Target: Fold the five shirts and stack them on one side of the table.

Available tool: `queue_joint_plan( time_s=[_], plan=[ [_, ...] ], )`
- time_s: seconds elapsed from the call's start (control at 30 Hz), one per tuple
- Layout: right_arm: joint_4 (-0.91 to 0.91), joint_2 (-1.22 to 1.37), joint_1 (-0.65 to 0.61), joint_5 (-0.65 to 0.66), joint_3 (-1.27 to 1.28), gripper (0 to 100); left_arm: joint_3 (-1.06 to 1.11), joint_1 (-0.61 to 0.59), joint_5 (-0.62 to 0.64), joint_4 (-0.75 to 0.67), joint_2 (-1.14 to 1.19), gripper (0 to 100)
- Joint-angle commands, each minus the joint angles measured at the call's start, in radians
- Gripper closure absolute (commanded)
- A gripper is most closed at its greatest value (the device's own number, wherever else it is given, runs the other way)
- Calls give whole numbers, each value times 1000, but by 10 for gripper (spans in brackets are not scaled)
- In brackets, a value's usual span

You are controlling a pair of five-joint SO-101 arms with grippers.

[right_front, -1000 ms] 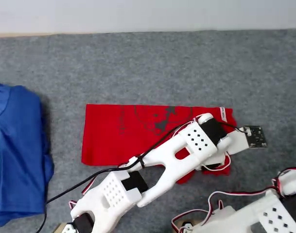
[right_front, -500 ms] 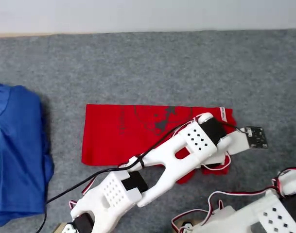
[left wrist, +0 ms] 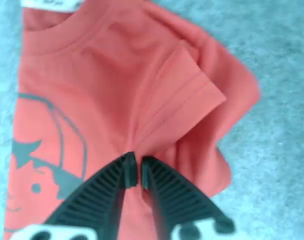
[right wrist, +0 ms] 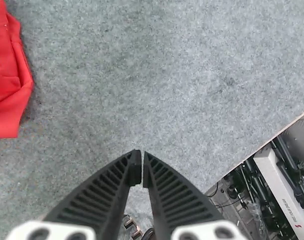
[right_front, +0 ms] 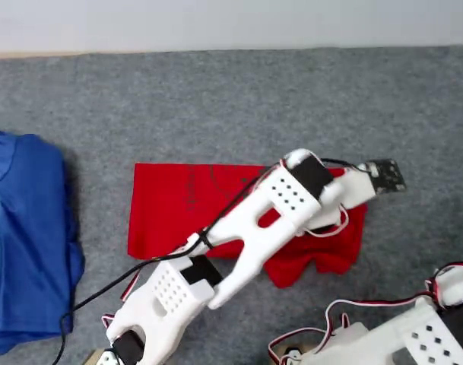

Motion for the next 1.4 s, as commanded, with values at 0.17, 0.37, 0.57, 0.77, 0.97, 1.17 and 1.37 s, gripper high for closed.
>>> queue_joint_plan(
  time_s=[0.17, 0.37, 0.57, 0.77, 0.97, 1.17, 1.37],
  plan=[
    [41, -13, 8, 11, -8, 989, -39, -34, -9, 3, 31, 998],
    [41, -13, 8, 11, -8, 989, -36, 71, -2, 15, -21, 998],
    [41, -13, 8, 11, -8, 989, -30, 180, 49, 32, -74, 998],
    [41, -13, 8, 11, -8, 989, -28, 236, 54, 32, -107, 998],
    [41, -13, 10, 11, -8, 989, -2, 232, 49, 32, -101, 998],
    [41, -13, 10, 11, -8, 989, 85, 184, 34, 25, -100, 998],
    [41, -13, 10, 11, -8, 989, 91, 37, 11, -51, -97, 998]
  ],
)
